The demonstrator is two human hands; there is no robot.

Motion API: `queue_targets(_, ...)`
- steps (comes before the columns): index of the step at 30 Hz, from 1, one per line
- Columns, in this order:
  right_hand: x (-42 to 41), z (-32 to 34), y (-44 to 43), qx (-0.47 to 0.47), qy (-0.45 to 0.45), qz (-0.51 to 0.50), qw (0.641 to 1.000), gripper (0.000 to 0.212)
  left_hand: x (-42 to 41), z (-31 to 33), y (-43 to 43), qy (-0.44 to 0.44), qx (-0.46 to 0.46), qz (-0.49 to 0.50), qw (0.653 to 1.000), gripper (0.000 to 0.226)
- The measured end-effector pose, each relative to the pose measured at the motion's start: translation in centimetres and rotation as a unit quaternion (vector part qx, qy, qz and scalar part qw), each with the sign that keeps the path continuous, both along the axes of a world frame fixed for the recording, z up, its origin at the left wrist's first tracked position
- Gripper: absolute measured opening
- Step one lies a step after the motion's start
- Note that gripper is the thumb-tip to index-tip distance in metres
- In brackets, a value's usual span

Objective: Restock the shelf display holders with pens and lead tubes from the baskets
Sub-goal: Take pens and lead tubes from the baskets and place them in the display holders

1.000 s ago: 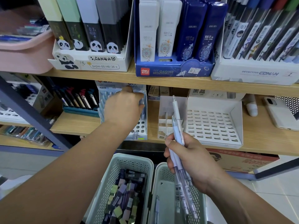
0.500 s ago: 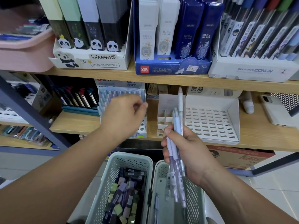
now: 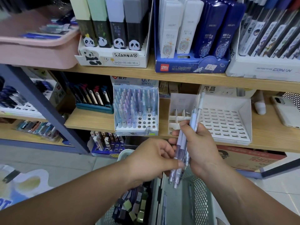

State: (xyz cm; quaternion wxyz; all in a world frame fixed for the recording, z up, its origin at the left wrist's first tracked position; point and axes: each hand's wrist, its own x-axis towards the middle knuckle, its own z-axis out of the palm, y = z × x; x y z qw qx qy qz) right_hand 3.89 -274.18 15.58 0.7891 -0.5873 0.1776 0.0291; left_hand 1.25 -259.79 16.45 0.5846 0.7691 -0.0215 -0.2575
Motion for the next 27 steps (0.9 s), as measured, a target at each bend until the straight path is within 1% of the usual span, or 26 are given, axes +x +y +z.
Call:
queue_targets(3,0.2,0.5,-0.3,0.003,0.003,-0.002,1.0,0.008,-0.1,0.4,0.1,0.041,-0.065,-0.002,0.997,0.012)
queue_targets(5,0.3,0.6,-0.6,-0.002,0.003,-0.004,1.0,0.009,-0.1,0.6,0.1,0.06,-0.089,0.015,0.994,0.006)
queue_targets(7,0.3,0.4,-0.8,-0.025,0.006,-0.016,1.0,0.008,0.1,0.6,0.2,0.072,-0.091,0.039,0.993,0.005)
queue_targets(10,0.5,0.0,-1.2,-0.094,0.013,-0.024,0.995,0.006,0.4,0.4,0.5,0.071,-0.078,0.059,0.993,0.008)
queue_targets(15,0.8,-0.3,-1.6,-0.124,0.024,-0.008,0.992,0.008,1.2,-0.2,1.2,0.065,-0.071,0.126,0.987,0.011)
queue_targets(17,0.8,-0.4,-1.6,-0.135,0.02,0.002,0.991,0.007,1.5,-0.2,1.8,0.063,-0.097,0.165,0.979,0.012)
queue_targets(19,0.9,-0.4,-1.4,-0.144,0.014,0.01,0.989,0.007,1.8,0.0,2.4,0.055,-0.139,0.206,0.967,0.008)
queue_targets(22,0.9,-0.4,-1.0,-0.127,0.013,0.026,0.991,0.006,2.4,0.3,3.3,0.045,-0.204,0.259,0.943,0.002)
queue_targets(25,0.9,-0.3,-0.5,-0.101,0.013,0.044,0.994,0.006,2.9,0.4,3.6,0.034,-0.247,0.294,0.923,0.015)
queue_targets(27,0.9,-0.3,-0.4,-0.095,0.012,0.052,0.994,0.006,3.0,0.5,3.8,0.01,-0.242,0.307,0.92,0.015)
